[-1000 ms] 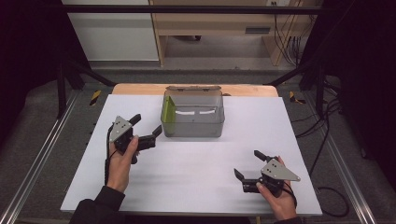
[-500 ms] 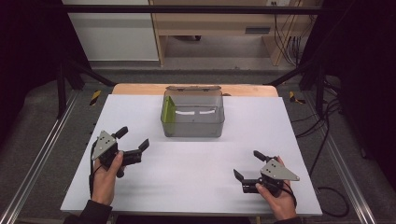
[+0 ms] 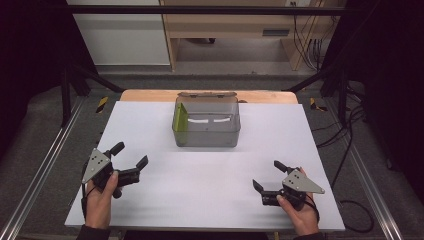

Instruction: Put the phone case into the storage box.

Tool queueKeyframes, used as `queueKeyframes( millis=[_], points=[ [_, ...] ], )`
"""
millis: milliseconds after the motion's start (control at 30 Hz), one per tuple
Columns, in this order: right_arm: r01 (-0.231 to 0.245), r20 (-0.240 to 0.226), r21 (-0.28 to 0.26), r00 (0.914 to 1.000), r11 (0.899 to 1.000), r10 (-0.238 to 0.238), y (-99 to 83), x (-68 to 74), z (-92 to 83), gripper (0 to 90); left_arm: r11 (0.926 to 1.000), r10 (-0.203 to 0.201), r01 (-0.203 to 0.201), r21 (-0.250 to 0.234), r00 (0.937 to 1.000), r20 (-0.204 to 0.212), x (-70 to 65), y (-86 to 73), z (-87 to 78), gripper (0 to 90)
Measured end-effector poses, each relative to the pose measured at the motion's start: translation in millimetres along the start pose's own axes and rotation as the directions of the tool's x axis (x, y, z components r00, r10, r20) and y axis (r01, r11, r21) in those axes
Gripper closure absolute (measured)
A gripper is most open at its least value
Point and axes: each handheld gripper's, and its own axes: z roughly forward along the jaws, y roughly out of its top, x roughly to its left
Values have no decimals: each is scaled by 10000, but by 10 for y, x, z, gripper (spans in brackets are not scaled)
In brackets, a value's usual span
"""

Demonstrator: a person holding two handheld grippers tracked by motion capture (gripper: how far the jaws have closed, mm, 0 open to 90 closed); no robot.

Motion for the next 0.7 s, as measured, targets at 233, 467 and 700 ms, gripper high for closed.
queueKeyframes(
  millis=[233,467,700],
  points=[
    [1,39,5,10000,10000,-1,0,-13,-11,42,9999,-107,106,-70,9997,-242,65,-59,-135,22],
    [121,105,115,9999,9999,-122,-13,-36,-17,46,9998,-203,202,-73,9998,-83,83,-155,-208,22],
    [46,197,78,9998,10000,-48,-15,-65,-32,45,9997,-229,230,-47,9996,180,32,-232,-255,23]
  ],
)
